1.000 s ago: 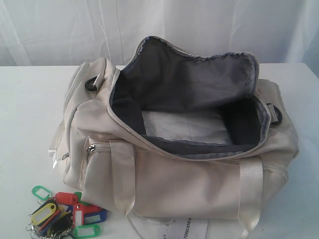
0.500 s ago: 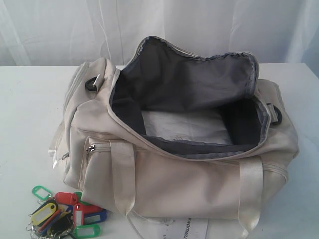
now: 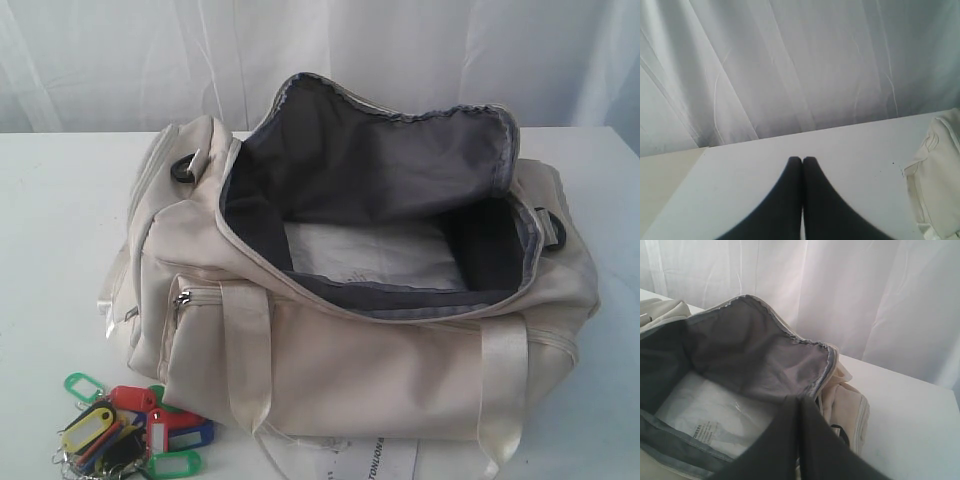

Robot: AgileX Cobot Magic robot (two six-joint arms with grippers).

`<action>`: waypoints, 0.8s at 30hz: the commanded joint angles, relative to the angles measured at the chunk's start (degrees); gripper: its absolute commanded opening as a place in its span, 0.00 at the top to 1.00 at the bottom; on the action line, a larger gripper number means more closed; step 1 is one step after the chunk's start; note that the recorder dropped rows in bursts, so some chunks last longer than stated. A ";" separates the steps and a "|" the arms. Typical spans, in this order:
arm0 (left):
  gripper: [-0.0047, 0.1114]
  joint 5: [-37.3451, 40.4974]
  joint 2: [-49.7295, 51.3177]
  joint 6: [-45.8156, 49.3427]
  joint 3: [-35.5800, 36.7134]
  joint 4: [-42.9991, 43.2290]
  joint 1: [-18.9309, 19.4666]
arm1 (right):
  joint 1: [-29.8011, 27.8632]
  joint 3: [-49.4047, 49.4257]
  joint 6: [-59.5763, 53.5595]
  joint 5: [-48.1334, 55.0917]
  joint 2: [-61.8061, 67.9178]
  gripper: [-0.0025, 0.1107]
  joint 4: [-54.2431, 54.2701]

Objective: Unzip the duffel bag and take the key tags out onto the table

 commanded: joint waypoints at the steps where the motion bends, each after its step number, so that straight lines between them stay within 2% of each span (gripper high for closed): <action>1: 0.96 -0.14 -2.04 -0.13 -0.02 0.47 -0.43 | 0.26 0.22 0.21 -0.25 -0.13 0.98 -0.45; 8: 0.96 0.11 -2.03 -0.13 -0.02 0.47 -0.43 | 0.26 0.22 0.21 -0.25 -0.13 0.98 -0.45; 12: 0.96 -1.80 -2.03 -0.13 3.53 0.32 -0.43 | 0.26 0.22 0.21 -0.25 -0.13 0.98 -0.45; 18: 0.96 -4.92 -2.03 -0.13 15.80 -2.83 -0.43 | 0.26 0.22 0.21 -0.25 -0.13 0.98 -0.45; 24: 0.96 -11.97 -2.03 -0.13 32.38 -2.83 -0.43 | 0.26 0.22 0.90 -0.33 -0.13 0.98 -0.45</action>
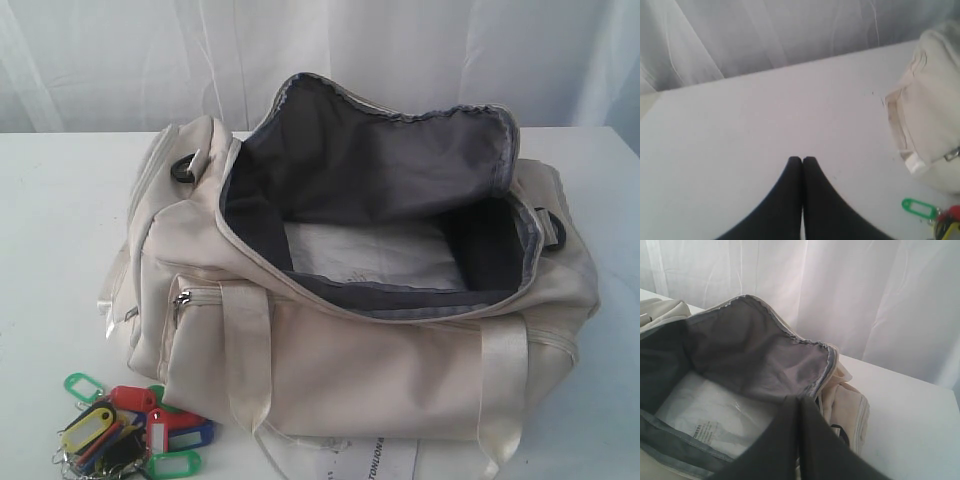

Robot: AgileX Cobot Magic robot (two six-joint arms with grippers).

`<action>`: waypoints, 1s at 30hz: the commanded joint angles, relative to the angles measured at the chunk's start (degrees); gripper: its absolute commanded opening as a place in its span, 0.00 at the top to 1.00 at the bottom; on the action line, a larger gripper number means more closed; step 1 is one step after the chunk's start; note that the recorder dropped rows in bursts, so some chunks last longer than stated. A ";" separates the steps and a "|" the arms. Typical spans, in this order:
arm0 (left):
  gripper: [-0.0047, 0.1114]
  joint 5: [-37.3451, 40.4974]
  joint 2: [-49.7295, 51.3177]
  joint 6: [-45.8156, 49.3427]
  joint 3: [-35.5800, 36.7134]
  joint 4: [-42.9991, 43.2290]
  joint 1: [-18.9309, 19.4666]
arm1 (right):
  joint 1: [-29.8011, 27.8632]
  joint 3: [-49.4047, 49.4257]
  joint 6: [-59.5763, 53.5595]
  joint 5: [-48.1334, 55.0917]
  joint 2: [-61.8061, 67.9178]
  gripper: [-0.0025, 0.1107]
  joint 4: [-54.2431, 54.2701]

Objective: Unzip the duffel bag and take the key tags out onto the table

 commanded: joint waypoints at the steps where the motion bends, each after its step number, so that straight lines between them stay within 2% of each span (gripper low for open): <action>1: 0.96 -4.39 -0.46 -0.13 11.67 -0.65 -0.43 | 0.26 0.22 0.90 -0.33 -0.13 0.98 -0.45; 5: 0.96 -7.52 -0.95 -0.13 20.03 -0.92 -0.43 | 0.26 0.22 0.90 -0.33 -0.13 0.98 -0.45; 14: 0.96 -11.76 -7.78 1.59 33.05 -2.90 -0.43 | 0.26 0.22 0.90 -0.33 -0.13 0.98 -0.45; 18: 0.96 -23.02 -7.78 2.41 33.41 -3.79 -0.43 | 0.26 0.22 0.88 -0.04 -0.22 0.98 -0.60; 20: 0.96 -25.70 -7.78 2.41 33.41 -6.04 -0.43 | 0.26 0.22 0.88 0.14 -0.22 0.98 -0.60; 26: 0.96 -27.02 -7.78 2.51 33.41 -12.32 -0.43 | 0.26 0.22 0.88 0.51 -0.22 0.98 -0.60; 30: 0.96 -26.66 -7.78 2.51 33.41 -12.49 -0.43 | 0.26 0.22 0.88 0.51 -0.22 0.98 -0.60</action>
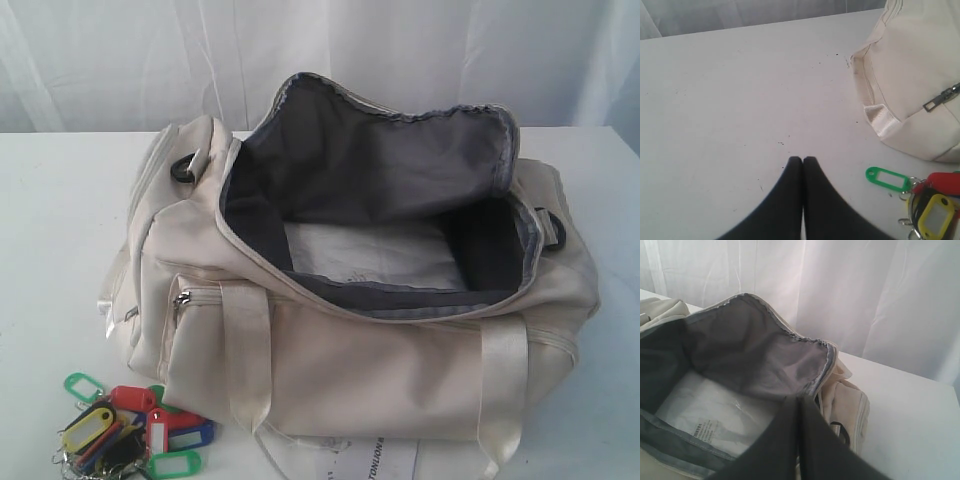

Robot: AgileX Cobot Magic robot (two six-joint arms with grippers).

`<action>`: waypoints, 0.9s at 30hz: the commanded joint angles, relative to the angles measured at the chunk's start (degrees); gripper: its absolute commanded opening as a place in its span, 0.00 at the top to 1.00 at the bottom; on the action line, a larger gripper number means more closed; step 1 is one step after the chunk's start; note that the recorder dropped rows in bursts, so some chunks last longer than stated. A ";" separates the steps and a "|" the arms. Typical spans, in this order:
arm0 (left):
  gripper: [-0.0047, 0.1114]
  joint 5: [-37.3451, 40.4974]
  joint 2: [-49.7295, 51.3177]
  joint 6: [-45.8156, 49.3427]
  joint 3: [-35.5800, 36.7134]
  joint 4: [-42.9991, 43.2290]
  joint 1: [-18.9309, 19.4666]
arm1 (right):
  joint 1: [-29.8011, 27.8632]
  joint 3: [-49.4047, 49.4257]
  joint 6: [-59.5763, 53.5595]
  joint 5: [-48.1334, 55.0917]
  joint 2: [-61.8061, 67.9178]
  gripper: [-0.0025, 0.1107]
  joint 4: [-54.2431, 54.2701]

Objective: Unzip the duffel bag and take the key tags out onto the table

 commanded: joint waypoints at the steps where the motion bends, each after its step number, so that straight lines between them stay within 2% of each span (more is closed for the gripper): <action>1: 0.96 -0.02 -0.30 0.22 0.37 -0.99 -0.43 | 0.26 0.19 0.21 0.05 -0.22 0.98 -0.60; 17: 0.96 -0.03 -0.30 0.34 0.37 -0.99 -0.43 | 0.26 0.19 0.21 0.04 -0.22 0.98 -0.49; 19: 0.96 4.71 -0.30 0.34 0.37 -0.99 -0.43 | 0.26 0.19 0.21 0.04 -0.22 0.98 -0.49; 27: 0.96 4.57 -0.30 0.09 0.37 -1.06 -0.43 | 0.26 0.19 0.21 0.04 -0.22 0.98 -0.49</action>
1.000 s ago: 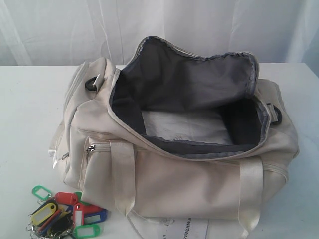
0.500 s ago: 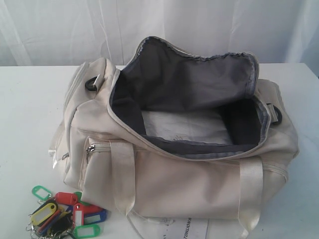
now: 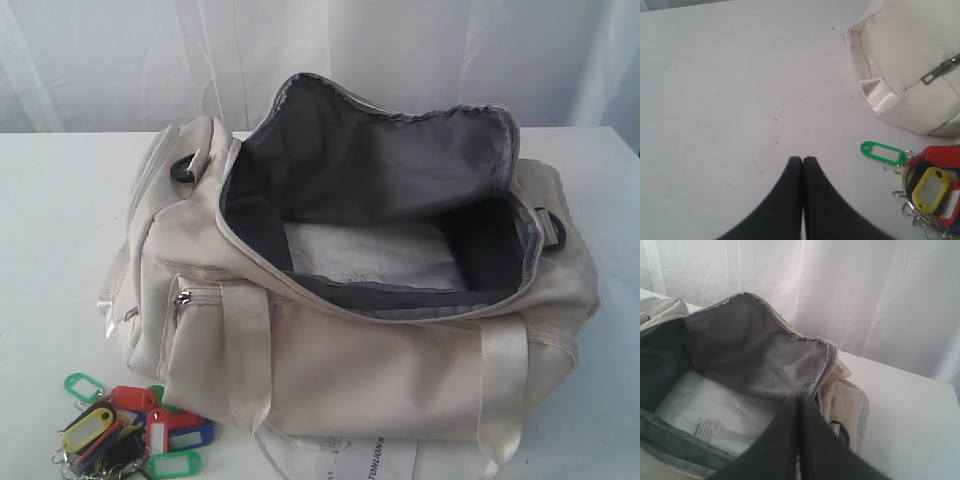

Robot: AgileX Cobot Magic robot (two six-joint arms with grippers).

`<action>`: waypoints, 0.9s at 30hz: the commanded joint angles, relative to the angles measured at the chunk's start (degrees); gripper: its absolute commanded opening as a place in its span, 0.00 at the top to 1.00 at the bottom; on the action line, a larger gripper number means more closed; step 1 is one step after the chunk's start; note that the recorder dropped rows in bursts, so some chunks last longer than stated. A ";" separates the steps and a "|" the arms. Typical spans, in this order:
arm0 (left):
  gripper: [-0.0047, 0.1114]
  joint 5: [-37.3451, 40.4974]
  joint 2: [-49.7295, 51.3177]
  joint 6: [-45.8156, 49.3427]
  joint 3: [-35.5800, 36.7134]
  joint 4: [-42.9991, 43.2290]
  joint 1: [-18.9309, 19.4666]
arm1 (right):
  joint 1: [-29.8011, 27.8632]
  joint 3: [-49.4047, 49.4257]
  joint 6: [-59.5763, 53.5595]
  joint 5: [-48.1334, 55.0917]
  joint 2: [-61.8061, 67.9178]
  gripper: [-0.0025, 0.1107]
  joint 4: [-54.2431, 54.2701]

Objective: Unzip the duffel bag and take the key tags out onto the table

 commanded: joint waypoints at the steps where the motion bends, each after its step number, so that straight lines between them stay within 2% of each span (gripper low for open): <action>1: 0.96 0.10 -0.30 -0.16 0.28 -0.62 -0.43 | 0.26 0.19 0.21 -0.10 -0.22 0.98 -0.49; 9: 0.96 0.10 -0.30 -3.48 0.28 -0.62 -0.43 | -0.93 0.19 0.21 -0.10 -2.11 0.98 0.05; 18: 0.96 -0.87 -0.30 -4.35 0.28 -0.62 -0.43 | -13.02 0.33 0.21 -1.49 -9.74 0.98 0.97; 23: 0.96 -0.98 -0.30 -4.35 0.28 -0.62 -0.43 | -22.59 0.33 0.21 -1.08 -15.55 0.98 0.82; 27: 0.96 -0.98 -0.30 -4.35 0.28 -0.62 -0.43 | -24.39 0.33 0.21 0.78 -18.73 0.98 0.68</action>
